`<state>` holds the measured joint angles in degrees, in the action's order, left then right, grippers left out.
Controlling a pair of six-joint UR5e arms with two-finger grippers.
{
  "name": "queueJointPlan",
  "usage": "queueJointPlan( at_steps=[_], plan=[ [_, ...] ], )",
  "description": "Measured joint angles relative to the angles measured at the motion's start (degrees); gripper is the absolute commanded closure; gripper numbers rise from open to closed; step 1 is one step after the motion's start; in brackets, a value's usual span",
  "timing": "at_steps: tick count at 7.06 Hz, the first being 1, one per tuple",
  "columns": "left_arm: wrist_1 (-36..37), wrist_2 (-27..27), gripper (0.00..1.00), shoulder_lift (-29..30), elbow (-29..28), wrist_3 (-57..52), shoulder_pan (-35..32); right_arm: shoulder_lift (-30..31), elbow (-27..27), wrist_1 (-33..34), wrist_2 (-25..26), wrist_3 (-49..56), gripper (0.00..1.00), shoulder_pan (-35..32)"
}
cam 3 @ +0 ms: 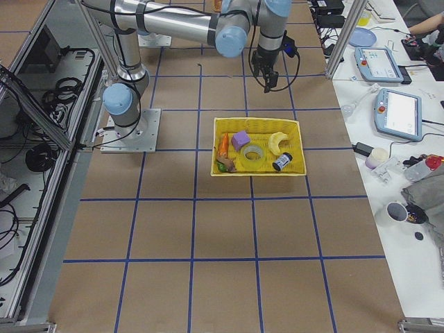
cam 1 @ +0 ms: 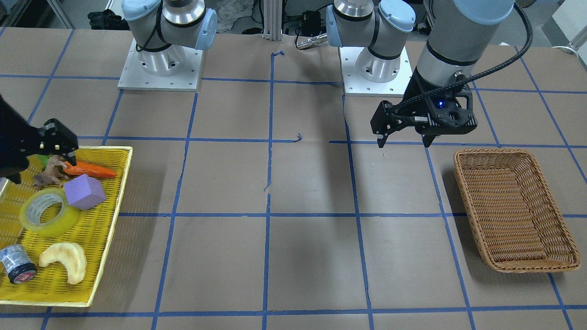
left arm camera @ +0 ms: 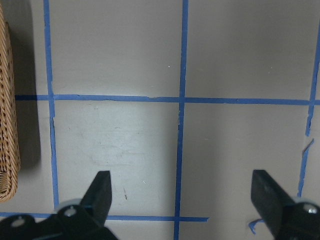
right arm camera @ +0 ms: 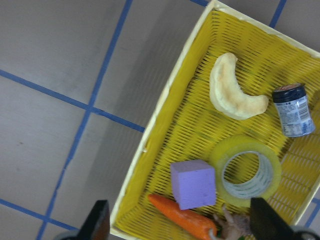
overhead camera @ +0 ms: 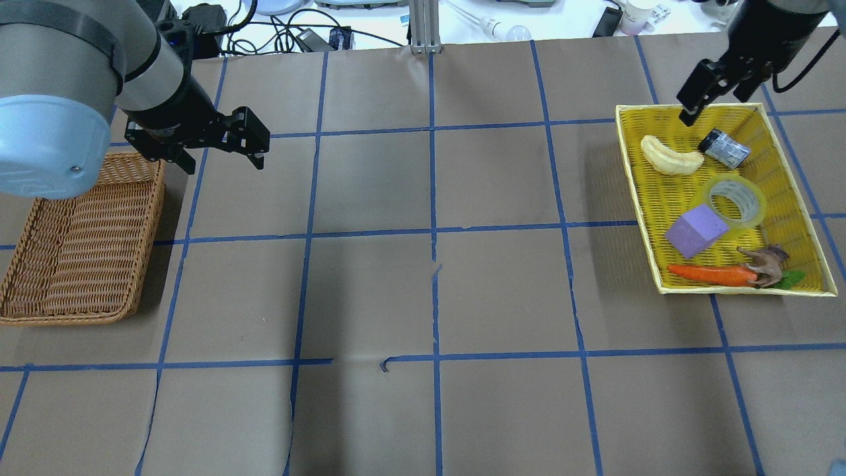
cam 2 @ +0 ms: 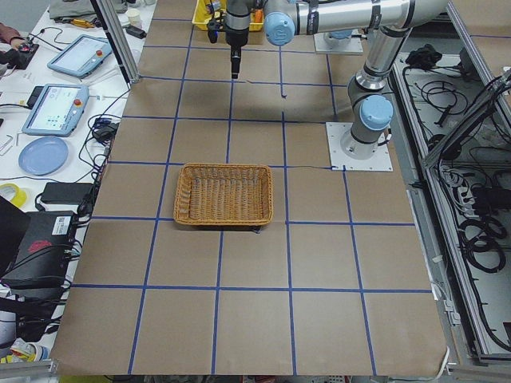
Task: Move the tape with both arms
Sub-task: 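Reach the right gripper down into the yellow tray onto the tape roll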
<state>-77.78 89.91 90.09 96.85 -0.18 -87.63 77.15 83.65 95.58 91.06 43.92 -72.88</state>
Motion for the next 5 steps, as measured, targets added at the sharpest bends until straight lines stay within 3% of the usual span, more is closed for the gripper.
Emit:
queueJointPlan(
  at_steps=[3,5],
  plan=[
    [0.00,0.00,0.00,0.00,0.00,0.00,0.00,-10.47,0.66,10.28,1.85,17.37,0.02,8.27],
    [0.00,0.00,0.00,0.00,0.00,0.00,0.00,-14.87,2.92,15.90,2.51,23.65,0.21,11.05]
  ],
)
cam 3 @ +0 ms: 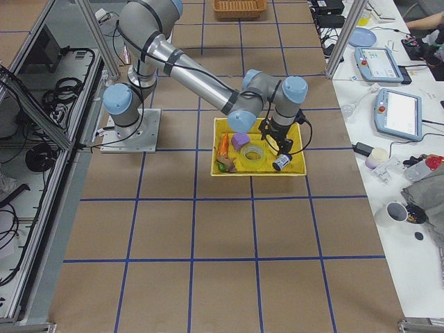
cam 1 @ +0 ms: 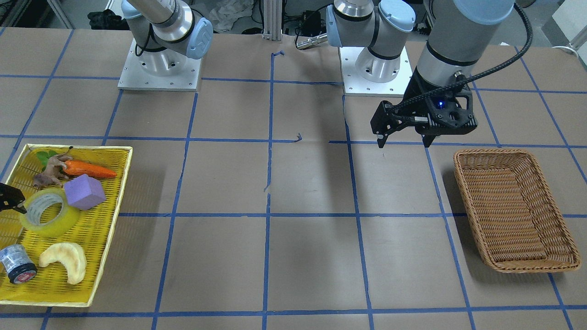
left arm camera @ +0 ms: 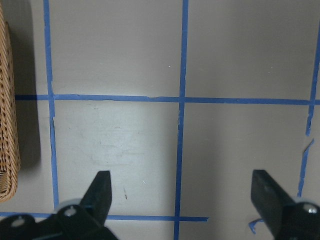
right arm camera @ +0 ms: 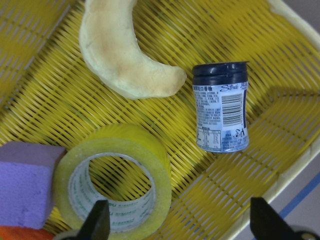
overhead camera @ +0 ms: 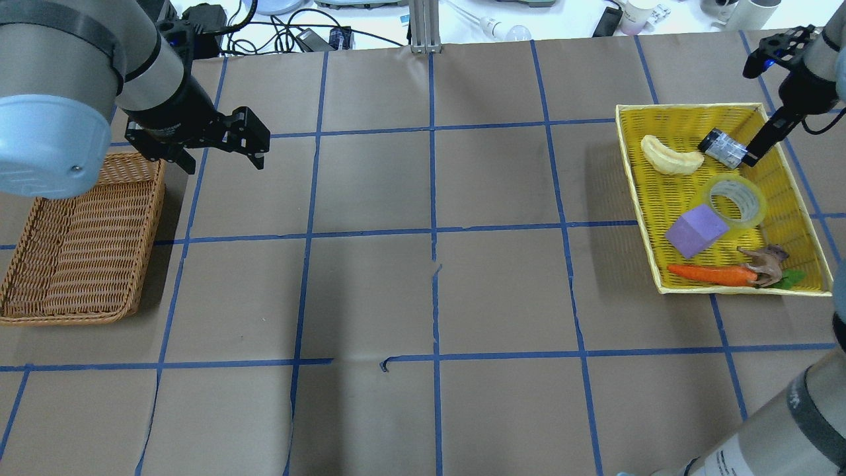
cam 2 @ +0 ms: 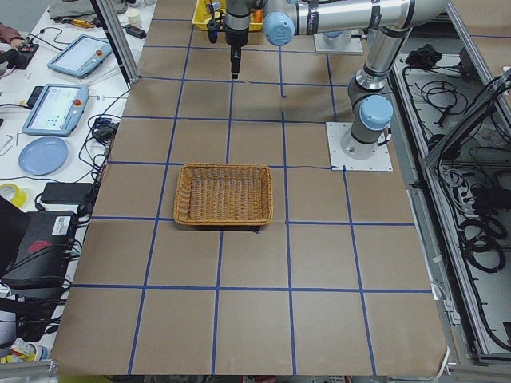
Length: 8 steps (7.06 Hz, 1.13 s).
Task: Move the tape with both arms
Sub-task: 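Reach the right gripper down into the yellow tray onto the tape roll, then grip the tape roll rim with the right gripper and lift it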
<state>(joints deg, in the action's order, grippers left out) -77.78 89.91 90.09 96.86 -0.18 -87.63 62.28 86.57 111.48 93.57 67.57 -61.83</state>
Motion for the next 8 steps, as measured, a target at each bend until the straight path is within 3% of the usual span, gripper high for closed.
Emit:
queueJointPlan(
  at_steps=[1,2,3,4,8],
  plan=[
    [0.00,-0.02,0.00,0.00,0.00,0.00,0.00,-0.77,2.22,2.03,0.08,1.17,0.22,0.54],
    [0.02,-0.05,0.00,0.00,0.00,0.00,0.00,-1.03,4.61,3.69,0.18,1.62,0.39,0.75],
    [0.05,-0.08,0.00,0.00,0.00,0.02,0.00,-1.11,6.45,5.12,0.34,1.76,0.66,0.90],
    [0.08,-0.08,0.00,0.00,0.00,0.04,0.00,-1.15,7.39,6.11,0.42,1.76,1.00,1.02],
    [0.09,-0.09,0.00,0.00,0.00,0.01,0.00,-0.87,6.61,6.79,0.50,0.14,1.00,1.17]
  ],
)
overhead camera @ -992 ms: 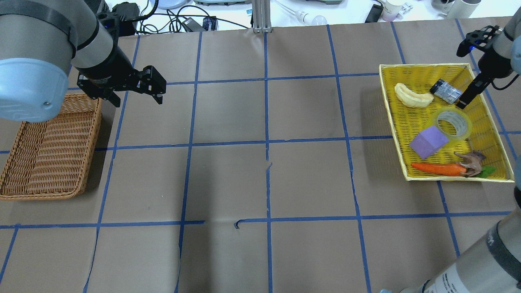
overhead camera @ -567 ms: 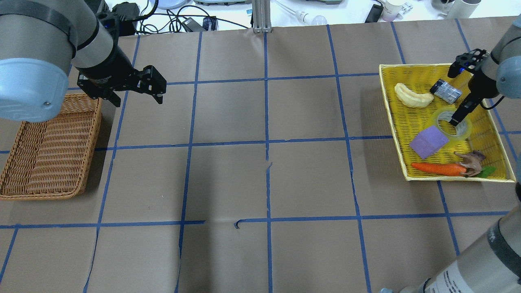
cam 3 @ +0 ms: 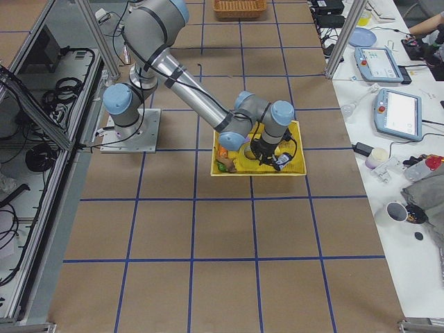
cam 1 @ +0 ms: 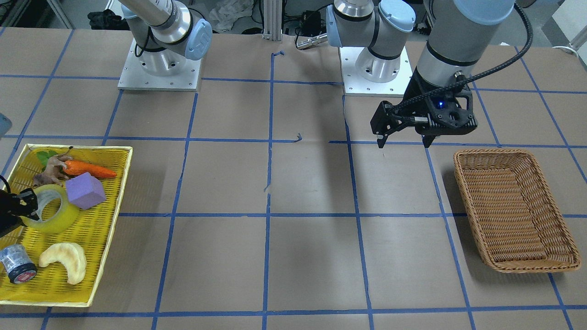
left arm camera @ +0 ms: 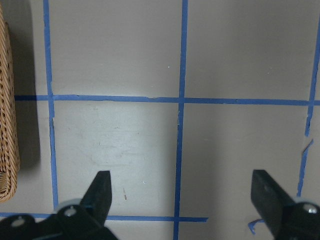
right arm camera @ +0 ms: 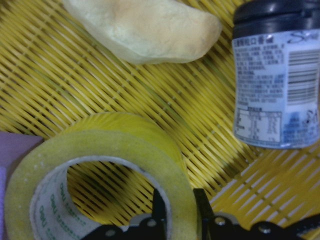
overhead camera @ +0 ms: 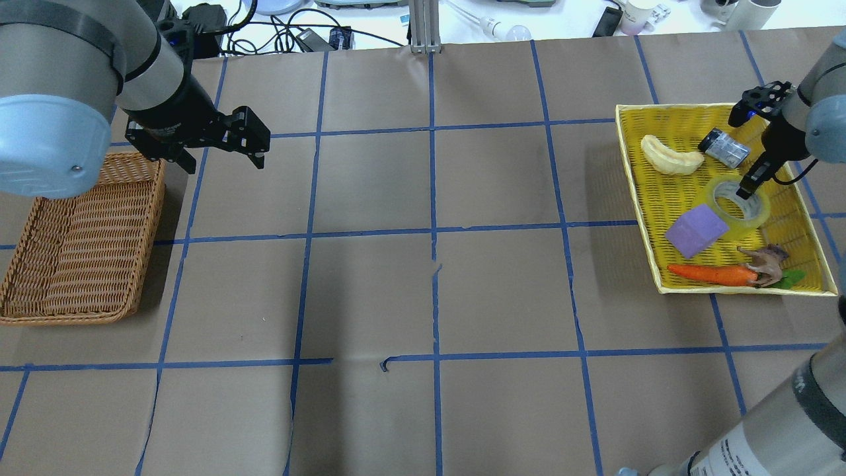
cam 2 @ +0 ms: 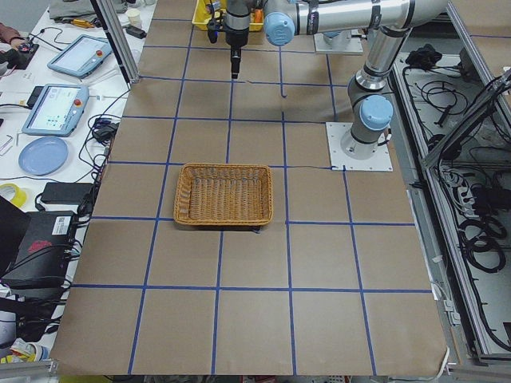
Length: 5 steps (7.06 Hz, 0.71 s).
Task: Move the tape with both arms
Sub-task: 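Grip the tape roll rim with the right gripper and lift it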
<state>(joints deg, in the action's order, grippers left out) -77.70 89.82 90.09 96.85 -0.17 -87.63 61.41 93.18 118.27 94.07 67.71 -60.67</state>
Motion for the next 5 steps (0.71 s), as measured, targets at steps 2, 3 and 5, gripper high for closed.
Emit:
queueJointPlan(
  at_steps=[2,3,5],
  plan=[
    [0.04,-0.04,0.00,0.05,0.00,0.03,0.00,1.55,-3.62,-1.22,-0.24,-2.06,1.00,-0.27],
    [0.02,-0.02,0.00,0.07,0.00,0.01,0.00,2.66,-6.07,-3.11,-0.64,-4.64,1.00,-1.31],
    [0.02,0.00,0.00,0.09,0.00,-0.01,0.01,4.18,-10.77,-8.25,-1.02,-15.82,1.00,-7.87]
  ],
)
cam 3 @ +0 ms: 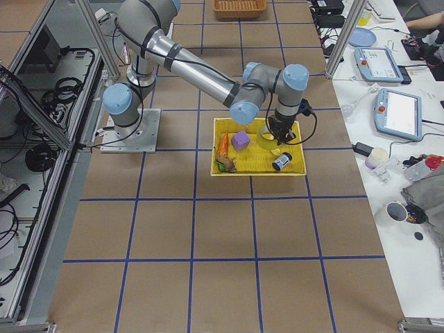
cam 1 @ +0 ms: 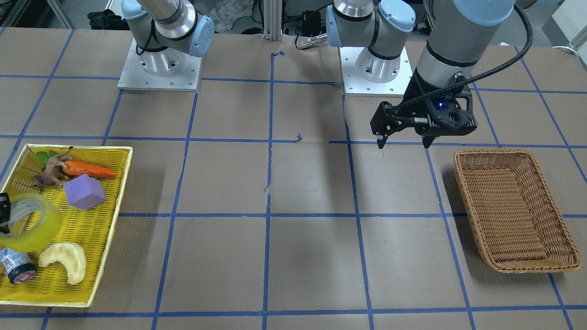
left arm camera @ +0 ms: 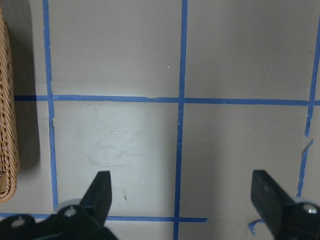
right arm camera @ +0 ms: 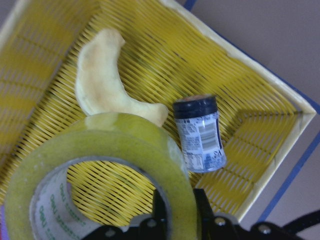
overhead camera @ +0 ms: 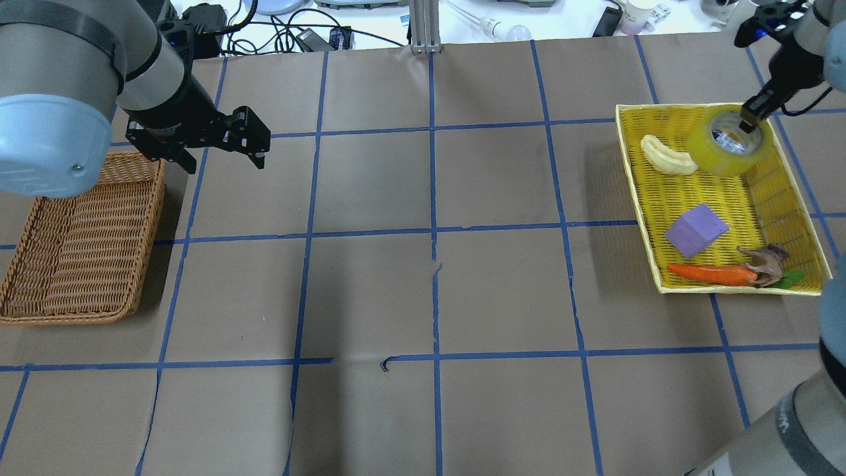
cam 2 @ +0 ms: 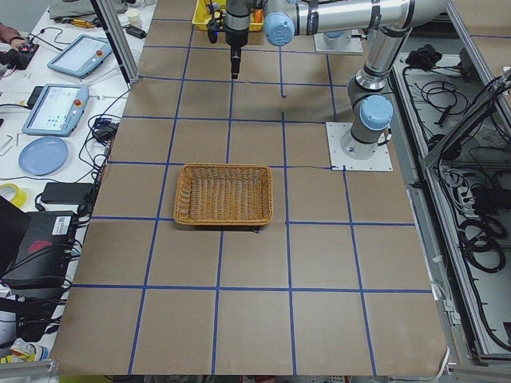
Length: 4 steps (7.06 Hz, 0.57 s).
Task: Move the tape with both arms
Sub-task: 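Grip the tape roll rim with the right gripper and lift it, then carry the tape roll out of the tray and lower it onto the table center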
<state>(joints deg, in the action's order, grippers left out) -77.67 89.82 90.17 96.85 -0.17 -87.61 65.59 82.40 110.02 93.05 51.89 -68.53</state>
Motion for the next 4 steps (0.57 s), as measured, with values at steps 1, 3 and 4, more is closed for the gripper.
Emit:
queueJointPlan(
  at_steps=[1,3,4],
  plan=[
    [0.00,0.03,0.00,-0.01,0.03,0.00,0.04,0.09,-1.59,-1.84,-0.08,-8.05,1.00,-4.82],
    [-0.04,0.04,0.00,-0.13,0.50,0.00,0.07,-0.88,-2.68,-2.67,-0.09,-27.12,1.00,-16.69],
    [0.01,0.05,0.00,-0.20,0.94,0.00,0.07,-2.26,-2.85,-2.53,-0.08,-35.69,1.00,-22.32]
  ],
)
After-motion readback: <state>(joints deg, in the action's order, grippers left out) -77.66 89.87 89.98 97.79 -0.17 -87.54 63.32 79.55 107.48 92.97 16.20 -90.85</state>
